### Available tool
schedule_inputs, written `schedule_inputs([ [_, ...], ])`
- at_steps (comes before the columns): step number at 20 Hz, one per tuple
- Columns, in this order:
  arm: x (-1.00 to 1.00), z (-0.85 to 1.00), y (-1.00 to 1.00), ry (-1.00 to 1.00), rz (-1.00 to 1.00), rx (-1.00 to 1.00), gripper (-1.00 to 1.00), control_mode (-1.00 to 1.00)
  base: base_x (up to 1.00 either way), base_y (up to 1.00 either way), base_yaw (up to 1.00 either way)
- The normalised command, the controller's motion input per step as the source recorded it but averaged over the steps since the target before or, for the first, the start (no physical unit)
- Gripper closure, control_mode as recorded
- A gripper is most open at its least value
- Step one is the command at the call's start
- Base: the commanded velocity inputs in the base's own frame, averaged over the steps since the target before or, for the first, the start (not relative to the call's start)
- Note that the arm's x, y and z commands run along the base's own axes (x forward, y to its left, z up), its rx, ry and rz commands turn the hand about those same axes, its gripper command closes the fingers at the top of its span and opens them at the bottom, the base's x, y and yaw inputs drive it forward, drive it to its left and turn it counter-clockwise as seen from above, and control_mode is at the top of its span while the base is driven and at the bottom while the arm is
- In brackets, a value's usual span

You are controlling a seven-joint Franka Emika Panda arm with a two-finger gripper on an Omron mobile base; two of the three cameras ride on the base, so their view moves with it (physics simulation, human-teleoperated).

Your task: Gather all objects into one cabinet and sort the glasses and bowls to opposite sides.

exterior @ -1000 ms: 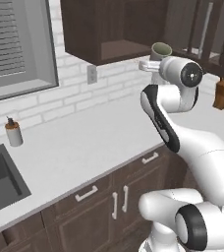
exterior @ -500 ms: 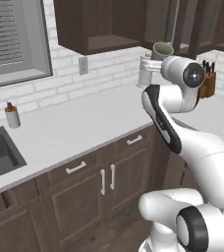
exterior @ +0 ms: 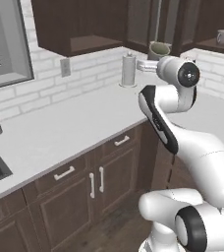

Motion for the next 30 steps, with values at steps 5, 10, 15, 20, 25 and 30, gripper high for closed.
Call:
schedule_inputs([
  [5, 0.0, 0.0, 0.0, 0.0, 0.0, 0.0, 1.0, 1.0, 0.0, 0.0, -0.06],
  [10, 0.0, 0.0, 0.0, 0.0, 0.0, 0.0, 1.0, 1.0, 0.0, 0.0, -0.14],
  [15, 0.0, 0.0, 0.0, 0.0, 0.0, 0.0, 1.0, 1.0, -0.03, -0.03, -0.46],
  [20, 0.0, 0.0, 0.0, 0.0, 0.0, 0.0, 1.0, 1.0, 0.0, 0.0, -0.45],
  [25, 0.0, 0.0, 0.0, 0.0, 0.0, 0.0, 1.0, 1.0, 0.0, -0.03, -0.43],
  [30, 0.0, 0.0, 0.0, 0.0, 0.0, 0.0, 1.0, 1.0, 0.0, -0.17, -0.45],
])
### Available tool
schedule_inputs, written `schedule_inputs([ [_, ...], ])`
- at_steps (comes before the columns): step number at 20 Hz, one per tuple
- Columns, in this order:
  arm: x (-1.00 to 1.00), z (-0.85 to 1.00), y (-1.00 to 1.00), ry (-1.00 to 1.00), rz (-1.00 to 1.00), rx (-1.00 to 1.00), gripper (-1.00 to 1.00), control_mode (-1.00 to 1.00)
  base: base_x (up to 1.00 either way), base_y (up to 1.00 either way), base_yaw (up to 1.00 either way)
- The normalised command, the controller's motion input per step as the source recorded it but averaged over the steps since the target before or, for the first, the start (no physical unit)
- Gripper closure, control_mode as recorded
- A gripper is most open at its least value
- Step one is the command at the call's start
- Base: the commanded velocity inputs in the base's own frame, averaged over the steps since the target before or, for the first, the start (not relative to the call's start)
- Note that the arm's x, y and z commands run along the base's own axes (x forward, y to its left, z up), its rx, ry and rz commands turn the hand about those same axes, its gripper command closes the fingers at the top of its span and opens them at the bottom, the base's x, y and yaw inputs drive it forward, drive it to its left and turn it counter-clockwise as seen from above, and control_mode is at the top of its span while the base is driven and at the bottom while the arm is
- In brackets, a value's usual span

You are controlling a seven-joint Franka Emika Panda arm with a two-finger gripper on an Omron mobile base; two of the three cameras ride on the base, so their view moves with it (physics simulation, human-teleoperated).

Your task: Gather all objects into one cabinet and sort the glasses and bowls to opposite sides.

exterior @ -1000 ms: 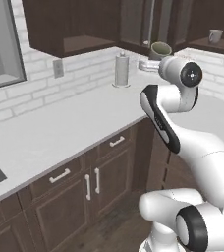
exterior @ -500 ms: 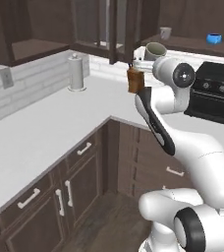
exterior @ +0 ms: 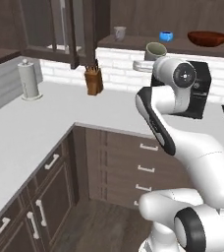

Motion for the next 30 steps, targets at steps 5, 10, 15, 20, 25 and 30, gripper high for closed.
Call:
schedule_inputs([
  [5, 0.0, 0.0, 0.0, 0.0, 0.0, 0.0, 1.0, 1.0, 0.0, -0.13, -0.41],
  [10, 0.0, 0.0, 0.0, 0.0, 0.0, 0.0, 1.0, 1.0, 0.0, 0.0, -0.09],
  [15, 0.0, 0.0, 0.0, 0.0, 0.0, 0.0, 1.0, 1.0, 0.39, 0.0, 0.0],
  [20, 0.0, 0.0, 0.0, 0.0, 0.0, 0.0, 1.0, 1.0, 0.92, 0.0, -0.05],
  [25, 0.0, 0.0, 0.0, 0.0, 0.0, 0.0, 1.0, 1.0, 0.76, 0.0, -0.06],
  [30, 0.0, 0.0, 0.0, 0.0, 0.0, 0.0, 1.0, 1.0, 0.3, 0.0, -0.02],
])
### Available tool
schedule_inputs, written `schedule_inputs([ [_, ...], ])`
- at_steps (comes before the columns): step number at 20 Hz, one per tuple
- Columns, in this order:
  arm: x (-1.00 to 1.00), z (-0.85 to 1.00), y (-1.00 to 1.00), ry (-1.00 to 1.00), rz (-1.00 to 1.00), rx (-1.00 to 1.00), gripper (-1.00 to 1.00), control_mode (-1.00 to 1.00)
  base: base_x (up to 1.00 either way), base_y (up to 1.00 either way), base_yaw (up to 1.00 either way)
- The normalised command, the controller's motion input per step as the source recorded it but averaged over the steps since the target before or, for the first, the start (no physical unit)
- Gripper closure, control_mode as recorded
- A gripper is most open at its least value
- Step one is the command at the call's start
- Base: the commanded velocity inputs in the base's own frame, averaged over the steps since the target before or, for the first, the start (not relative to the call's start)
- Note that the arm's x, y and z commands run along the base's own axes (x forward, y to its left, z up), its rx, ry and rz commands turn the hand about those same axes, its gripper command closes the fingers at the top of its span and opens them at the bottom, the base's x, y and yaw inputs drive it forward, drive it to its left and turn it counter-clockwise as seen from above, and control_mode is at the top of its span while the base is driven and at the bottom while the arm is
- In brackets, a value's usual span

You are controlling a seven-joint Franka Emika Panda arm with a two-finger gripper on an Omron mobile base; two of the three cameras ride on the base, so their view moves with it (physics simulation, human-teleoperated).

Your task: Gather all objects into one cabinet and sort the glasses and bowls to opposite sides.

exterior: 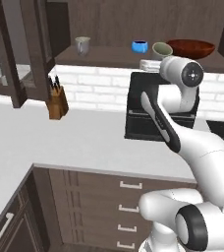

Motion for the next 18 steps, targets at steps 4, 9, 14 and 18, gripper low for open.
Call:
schedule_inputs([
  [4, 0.0, 0.0, 0.0, 0.0, 0.0, 0.0, 1.0, 1.0, 0.25, 0.23, -0.02],
  [9, 0.0, 0.0, 0.0, 0.0, 0.0, 0.0, 1.0, 1.0, 0.55, 0.58, -0.05],
  [14, 0.0, 0.0, 0.0, 0.0, 0.0, 0.0, 1.0, 1.0, 0.39, 0.17, -0.02],
  [18, 0.0, 0.0, 0.0, 0.0, 0.0, 0.0, 1.0, 1.0, 0.16, 0.0, 0.0],
])
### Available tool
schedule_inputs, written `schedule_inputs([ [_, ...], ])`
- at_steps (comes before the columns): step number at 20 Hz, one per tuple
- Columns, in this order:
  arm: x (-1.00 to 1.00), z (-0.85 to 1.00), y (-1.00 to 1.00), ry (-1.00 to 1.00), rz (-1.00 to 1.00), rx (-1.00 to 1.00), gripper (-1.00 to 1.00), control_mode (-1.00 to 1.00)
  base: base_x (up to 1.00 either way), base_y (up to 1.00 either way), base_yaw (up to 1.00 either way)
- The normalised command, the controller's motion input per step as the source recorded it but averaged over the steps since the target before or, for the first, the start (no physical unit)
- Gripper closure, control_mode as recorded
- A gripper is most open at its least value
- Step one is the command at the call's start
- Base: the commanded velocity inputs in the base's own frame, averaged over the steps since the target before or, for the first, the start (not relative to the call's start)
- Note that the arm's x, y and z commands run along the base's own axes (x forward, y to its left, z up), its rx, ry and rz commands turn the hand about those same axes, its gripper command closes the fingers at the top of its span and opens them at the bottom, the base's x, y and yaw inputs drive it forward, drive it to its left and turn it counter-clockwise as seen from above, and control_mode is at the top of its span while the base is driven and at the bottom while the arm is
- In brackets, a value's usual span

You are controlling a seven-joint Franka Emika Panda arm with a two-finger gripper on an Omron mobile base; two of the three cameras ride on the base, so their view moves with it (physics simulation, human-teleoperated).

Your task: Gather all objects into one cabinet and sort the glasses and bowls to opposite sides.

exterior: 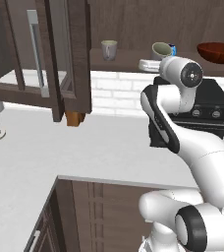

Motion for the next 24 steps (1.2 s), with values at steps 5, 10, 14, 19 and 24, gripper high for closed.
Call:
schedule_inputs([
  [5, 0.0, 0.0, 0.0, 0.0, 0.0, 0.0, 1.0, 1.0, 0.75, 0.0, -0.01],
  [10, 0.0, 0.0, 0.0, 0.0, 0.0, 0.0, 1.0, 1.0, 0.58, 0.03, -0.01],
  [14, 0.0, 0.0, 0.0, 0.0, 0.0, 0.0, 1.0, 1.0, 0.07, 0.0, 0.0],
  [19, 0.0, 0.0, 0.0, 0.0, 0.0, 0.0, 1.0, 1.0, 0.0, 0.0, 0.0],
  [24, 0.0, 0.0, 0.0, 0.0, 0.0, 0.0, 1.0, 1.0, 0.0, 0.0, 0.0],
])
